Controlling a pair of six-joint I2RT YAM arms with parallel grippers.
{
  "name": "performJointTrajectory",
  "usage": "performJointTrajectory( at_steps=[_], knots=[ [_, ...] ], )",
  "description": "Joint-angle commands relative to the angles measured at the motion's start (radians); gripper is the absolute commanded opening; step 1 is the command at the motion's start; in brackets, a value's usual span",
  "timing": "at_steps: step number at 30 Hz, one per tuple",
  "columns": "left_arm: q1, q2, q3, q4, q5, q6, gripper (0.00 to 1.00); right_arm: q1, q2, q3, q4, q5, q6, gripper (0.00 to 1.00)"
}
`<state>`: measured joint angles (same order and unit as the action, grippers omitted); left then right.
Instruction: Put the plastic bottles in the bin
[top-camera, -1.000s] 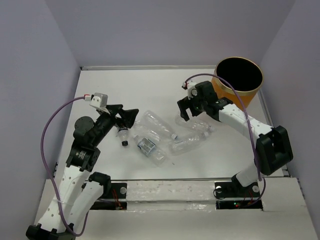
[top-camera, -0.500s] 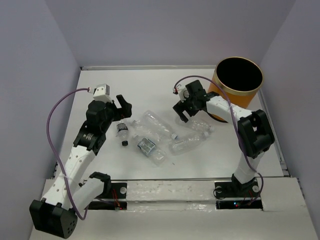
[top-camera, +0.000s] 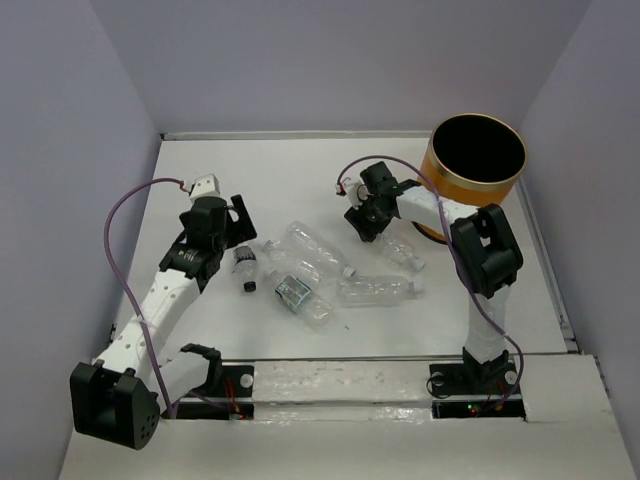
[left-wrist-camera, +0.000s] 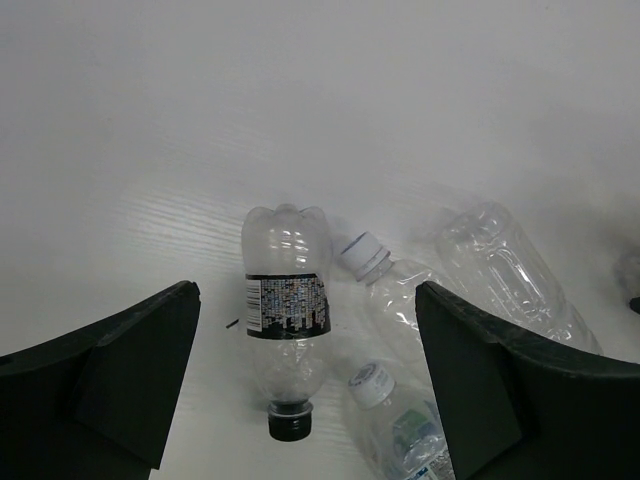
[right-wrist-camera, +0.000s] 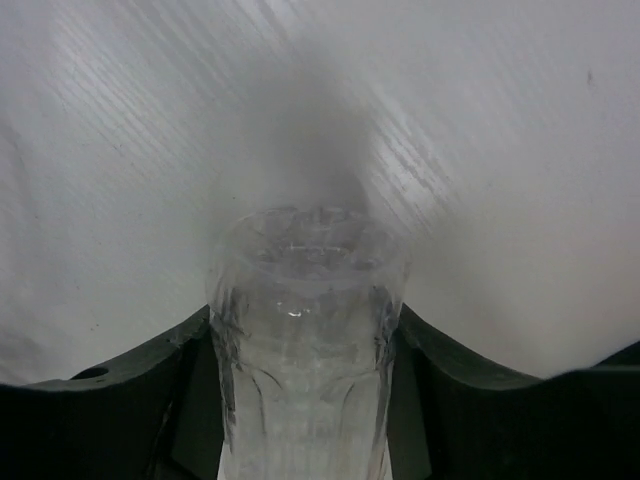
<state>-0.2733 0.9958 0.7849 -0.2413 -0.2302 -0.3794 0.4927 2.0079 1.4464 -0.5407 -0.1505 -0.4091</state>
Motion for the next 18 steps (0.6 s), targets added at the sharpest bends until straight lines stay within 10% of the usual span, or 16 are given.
performJointTrajectory(
  at_steps=[1,18],
  knots=[
    [0.002,0.041,0.04,-0.024,-0.037,-0.015,0.99,0.01,-0.058,0.068,0.031,0.058,-0.025,0.47],
    [0.059,0.289,0.05,-0.006,0.14,-0.033,0.99,-0.005,-0.676,0.048,0.645,0.319,0.046,0.38]
  ],
)
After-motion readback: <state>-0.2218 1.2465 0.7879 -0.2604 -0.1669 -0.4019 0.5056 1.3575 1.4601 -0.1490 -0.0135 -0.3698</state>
